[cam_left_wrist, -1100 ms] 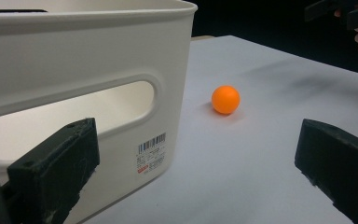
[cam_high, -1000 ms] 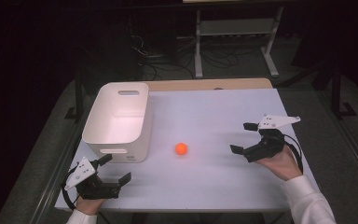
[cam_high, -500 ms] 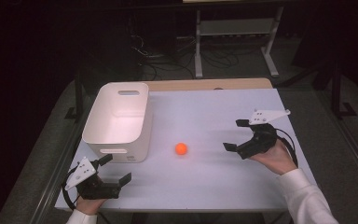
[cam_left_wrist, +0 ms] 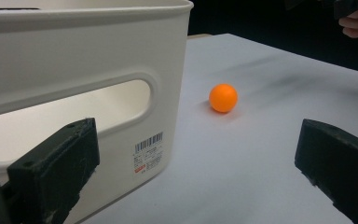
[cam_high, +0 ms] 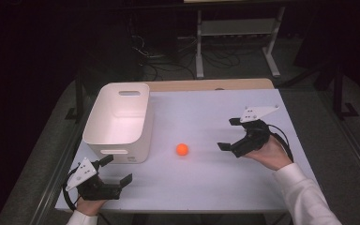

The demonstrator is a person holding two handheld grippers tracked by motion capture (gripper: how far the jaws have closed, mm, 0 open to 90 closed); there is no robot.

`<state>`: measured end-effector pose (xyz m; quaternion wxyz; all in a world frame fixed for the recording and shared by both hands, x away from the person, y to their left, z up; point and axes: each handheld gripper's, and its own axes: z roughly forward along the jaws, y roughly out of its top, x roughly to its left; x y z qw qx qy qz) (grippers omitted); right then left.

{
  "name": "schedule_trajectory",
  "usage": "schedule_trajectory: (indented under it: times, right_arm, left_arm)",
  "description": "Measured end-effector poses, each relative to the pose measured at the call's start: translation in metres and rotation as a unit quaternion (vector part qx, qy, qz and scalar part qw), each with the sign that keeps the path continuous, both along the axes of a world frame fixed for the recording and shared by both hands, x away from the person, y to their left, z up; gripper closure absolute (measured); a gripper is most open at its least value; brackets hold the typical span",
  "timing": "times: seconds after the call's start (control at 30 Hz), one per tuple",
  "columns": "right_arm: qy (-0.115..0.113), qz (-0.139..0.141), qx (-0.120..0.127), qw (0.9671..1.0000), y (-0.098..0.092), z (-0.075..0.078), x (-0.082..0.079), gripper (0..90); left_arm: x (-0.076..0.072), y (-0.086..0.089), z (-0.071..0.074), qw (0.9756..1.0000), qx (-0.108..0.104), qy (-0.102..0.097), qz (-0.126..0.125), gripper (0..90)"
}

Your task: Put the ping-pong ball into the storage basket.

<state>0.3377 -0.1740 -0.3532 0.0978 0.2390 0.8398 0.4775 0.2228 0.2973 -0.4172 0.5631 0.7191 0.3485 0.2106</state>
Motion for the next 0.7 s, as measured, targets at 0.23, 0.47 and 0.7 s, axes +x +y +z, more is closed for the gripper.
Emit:
schedule_trajectory:
  times: [0.23,0.47,0.7]
  right_arm:
    - [0.001,0.014,-0.011,0.9999,0.015,0.002,0.003,0.0]
    - [0.006,0.027,-0.019,0.9994,0.026,0.004,0.007,0.0]
    - [0.011,0.037,-0.025,0.9989,0.035,0.005,0.011,0.0]
  left_arm:
    - [0.0,0.0,0.0,1.0,0.001,0.001,-0.001,0.0]
    - [0.0,0.0,0.0,1.0,0.004,0.001,-0.003,0.0]
    - [0.0,0.0,0.0,1.0,0.003,0.001,-0.003,0.0]
